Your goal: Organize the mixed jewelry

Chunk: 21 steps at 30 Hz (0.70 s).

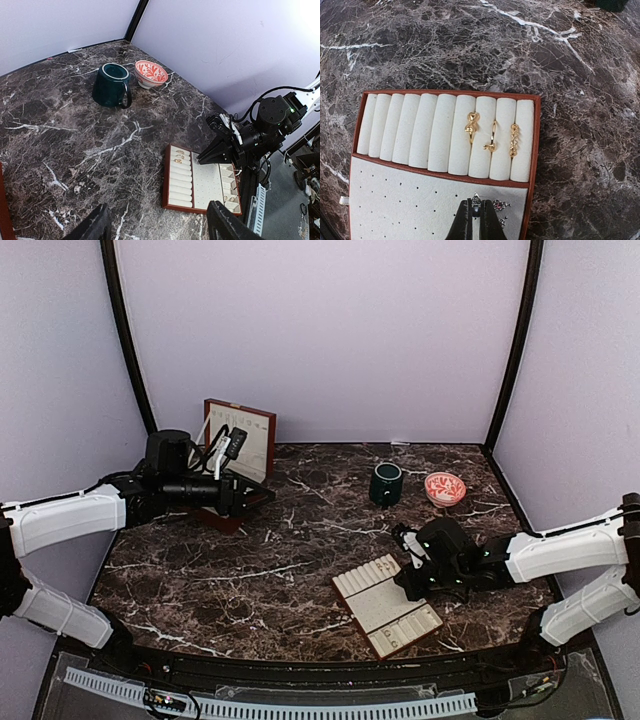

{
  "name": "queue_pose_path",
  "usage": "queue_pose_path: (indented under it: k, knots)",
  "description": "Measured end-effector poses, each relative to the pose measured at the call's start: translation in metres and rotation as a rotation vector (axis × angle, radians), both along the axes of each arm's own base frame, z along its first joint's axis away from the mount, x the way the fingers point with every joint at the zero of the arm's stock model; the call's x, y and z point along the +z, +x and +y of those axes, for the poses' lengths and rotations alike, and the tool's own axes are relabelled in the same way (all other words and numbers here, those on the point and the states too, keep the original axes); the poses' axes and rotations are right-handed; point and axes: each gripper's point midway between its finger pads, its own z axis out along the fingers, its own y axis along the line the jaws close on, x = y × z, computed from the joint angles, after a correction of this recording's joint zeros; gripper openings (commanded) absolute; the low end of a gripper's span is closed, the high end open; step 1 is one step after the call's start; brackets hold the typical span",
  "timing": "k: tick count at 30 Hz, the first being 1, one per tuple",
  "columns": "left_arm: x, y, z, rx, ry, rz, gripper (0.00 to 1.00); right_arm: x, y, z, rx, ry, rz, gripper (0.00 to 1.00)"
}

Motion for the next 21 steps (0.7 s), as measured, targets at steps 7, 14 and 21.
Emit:
queue_pose_path:
  k: [7,14,21]
  knots:
    - [0.0000,-0.0001,-0.0001,-0.001,0.000,0.000,0.68,-0.0004,-0.0011,-0.0029,-0.006,-0.006,0.004,0.00]
    - [0.0000,-0.0001,-0.0001,-0.001,0.000,0.000,0.68,-0.0007,-0.0010,-0.0035,-0.014,-0.001,0.003,0.00]
    - [0.0001,-0.0001,-0.0001,-0.001,-0.001,0.000,0.68,-0.0021,-0.0006,-0.0029,-0.014,-0.002,0.004,0.00]
